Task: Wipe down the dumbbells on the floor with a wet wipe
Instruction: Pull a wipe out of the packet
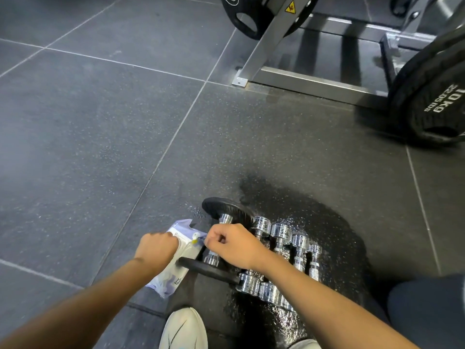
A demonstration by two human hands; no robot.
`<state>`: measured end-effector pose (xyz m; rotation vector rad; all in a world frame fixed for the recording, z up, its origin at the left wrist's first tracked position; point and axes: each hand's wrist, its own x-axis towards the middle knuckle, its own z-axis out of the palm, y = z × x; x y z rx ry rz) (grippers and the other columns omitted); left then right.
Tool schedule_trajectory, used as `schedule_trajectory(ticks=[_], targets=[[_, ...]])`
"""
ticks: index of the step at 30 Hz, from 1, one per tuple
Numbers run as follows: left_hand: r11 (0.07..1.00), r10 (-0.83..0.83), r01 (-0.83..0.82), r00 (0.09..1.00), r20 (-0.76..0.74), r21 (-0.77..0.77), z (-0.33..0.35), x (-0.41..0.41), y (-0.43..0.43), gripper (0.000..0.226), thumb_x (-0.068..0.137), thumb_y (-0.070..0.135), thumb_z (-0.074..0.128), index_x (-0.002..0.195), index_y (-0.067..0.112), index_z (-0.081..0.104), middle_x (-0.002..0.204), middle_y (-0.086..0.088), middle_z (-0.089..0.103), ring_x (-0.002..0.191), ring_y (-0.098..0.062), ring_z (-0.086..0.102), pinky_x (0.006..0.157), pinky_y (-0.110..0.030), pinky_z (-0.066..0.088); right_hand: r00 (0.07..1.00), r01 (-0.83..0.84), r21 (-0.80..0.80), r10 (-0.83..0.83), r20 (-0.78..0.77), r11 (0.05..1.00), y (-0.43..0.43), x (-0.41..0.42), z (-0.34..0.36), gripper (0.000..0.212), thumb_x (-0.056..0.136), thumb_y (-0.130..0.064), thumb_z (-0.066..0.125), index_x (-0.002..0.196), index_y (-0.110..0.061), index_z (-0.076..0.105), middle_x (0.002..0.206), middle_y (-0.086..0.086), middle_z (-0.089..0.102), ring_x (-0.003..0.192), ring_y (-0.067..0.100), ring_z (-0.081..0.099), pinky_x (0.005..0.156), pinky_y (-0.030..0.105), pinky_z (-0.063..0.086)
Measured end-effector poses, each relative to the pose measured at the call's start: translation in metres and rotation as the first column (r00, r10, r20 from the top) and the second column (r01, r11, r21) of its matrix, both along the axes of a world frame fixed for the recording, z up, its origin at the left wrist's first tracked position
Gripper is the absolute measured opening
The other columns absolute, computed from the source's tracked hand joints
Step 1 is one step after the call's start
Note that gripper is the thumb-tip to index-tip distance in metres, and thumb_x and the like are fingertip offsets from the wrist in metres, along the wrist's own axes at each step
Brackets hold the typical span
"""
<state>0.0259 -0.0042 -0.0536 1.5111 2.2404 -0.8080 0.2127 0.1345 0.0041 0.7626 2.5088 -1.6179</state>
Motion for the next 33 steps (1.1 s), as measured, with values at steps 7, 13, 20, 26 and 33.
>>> schedule_trajectory(ticks=[7, 13, 20, 26, 33], targets=[[0.983, -0.154, 0.162, 0.984, -0.089, 0.088, -0.019, -0.011, -0.012, 0.028, 0.102, 0.023, 0.037, 0.121, 0.021, 0.057, 0.122, 0.000, 0.065, 0.102, -0.023, 0.068, 0.073, -0.033, 0.045, 1.000, 0.009, 0.031, -0.009, 0.004, 0.999, 0.001, 0.002, -0.005, 0.018, 0.096, -0.028, 0.060, 0.084, -0.017, 0.068, 0.074, -0.008, 0.065, 0.063, -0.001, 0.052, 0.063, 0.019, 0.045], [0.932, -0.204, 0.201, 0.979, -0.023, 0.300, -0.019, -0.026, -0.027, 0.007, 0.076, 0.017, 0.071, 0.083, 0.016, 0.072, 0.076, -0.004, 0.070, 0.048, -0.025, 0.064, 0.042, -0.027, 0.044, 1.000, 0.008, 0.034, -0.009, 0.023, 0.999, 0.000, 0.005, -0.008, 0.019, 0.098, -0.035, 0.060, 0.089, -0.021, 0.070, 0.079, -0.009, 0.067, 0.066, -0.001, 0.055, 0.063, 0.018, 0.045], [0.952, 0.036, -0.068, 0.993, 0.112, 0.299, -0.005, -0.017, -0.027, 0.030, 0.097, 0.028, 0.041, 0.114, 0.015, 0.063, 0.116, -0.007, 0.066, 0.094, -0.032, 0.071, 0.073, -0.034, 0.048, 0.999, 0.041, 0.011, -0.041, 0.013, 0.999, -0.001, 0.007, -0.011, 0.029, 0.096, -0.028, 0.061, 0.068, -0.033, 0.058, 0.090, -0.009, 0.072, 0.076, 0.002, 0.062, 0.070, 0.019, 0.049], [0.908, 0.221, -0.361, 0.844, 0.489, 0.213, 0.007, -0.021, -0.036, 0.013, 0.091, 0.028, 0.050, 0.088, 0.017, 0.055, 0.098, -0.005, 0.060, 0.092, -0.030, 0.063, 0.075, -0.036, 0.044, 0.999, 0.050, -0.025, -0.050, 0.006, 0.998, -0.002, 0.009, -0.016, 0.029, 0.097, -0.031, 0.061, 0.070, -0.023, 0.056, 0.084, 0.004, 0.069, 0.067, 0.006, 0.054, 0.068, 0.022, 0.047], [0.714, 0.329, -0.681, 0.529, 0.782, 0.161, 0.024, -0.031, -0.037, 0.042, 0.076, 0.051, 0.039, 0.077, 0.014, 0.059, 0.081, 0.004, 0.066, 0.076, -0.014, 0.058, 0.081, -0.037, 0.048, 0.998, 0.065, -0.040, -0.064, 0.018, 0.997, -0.002, 0.010, -0.012, 0.032, 0.097, -0.032, 0.062, 0.066, -0.031, 0.056, 0.081, 0.003, 0.068, 0.066, 0.002, 0.054, 0.067, 0.020, 0.047]])
